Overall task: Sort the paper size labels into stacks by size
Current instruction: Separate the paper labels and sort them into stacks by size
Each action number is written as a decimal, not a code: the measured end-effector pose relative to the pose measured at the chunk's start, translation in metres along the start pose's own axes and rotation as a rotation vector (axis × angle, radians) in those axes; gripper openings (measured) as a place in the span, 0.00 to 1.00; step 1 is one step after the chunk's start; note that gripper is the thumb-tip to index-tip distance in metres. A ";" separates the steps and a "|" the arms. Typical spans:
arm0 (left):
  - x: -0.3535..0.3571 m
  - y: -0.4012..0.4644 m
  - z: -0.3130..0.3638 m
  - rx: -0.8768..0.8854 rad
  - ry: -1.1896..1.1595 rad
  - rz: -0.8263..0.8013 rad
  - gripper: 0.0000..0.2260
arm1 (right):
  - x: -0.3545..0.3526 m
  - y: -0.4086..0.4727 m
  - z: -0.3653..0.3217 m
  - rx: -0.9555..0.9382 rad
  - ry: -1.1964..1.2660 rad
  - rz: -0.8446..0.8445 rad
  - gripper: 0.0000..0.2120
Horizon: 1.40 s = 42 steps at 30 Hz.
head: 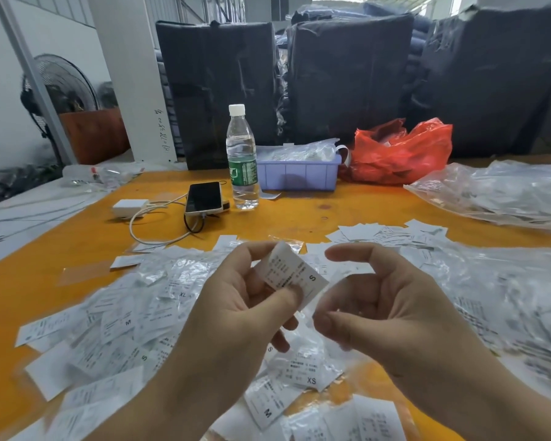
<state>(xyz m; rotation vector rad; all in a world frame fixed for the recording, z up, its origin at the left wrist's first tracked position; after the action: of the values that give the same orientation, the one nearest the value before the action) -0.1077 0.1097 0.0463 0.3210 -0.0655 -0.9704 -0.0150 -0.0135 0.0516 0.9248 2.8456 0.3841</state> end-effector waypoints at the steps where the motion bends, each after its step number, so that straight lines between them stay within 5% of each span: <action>1: -0.001 0.000 0.000 0.006 0.003 0.004 0.14 | 0.000 0.000 0.000 0.002 -0.012 0.004 0.24; 21: 0.003 -0.001 -0.003 -0.001 0.132 -0.197 0.11 | 0.003 -0.003 0.012 0.102 -0.134 -0.053 0.26; 42: 0.000 0.003 -0.006 -0.118 0.094 -0.178 0.06 | 0.001 -0.005 0.006 0.019 -0.195 -0.032 0.26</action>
<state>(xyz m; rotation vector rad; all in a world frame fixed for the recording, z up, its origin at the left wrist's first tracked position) -0.1048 0.1128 0.0416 0.2665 0.1069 -1.1293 -0.0174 -0.0152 0.0442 0.8679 2.6868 0.2495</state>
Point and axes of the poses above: each hand's wrist, its own y-axis towards the middle knuckle, its own x-axis out of the palm, z = x × y, the point moved 5 cm from there along y, towards the middle knuckle, and after that the axes turned 4 degrees about y, right-handed, at the moved point
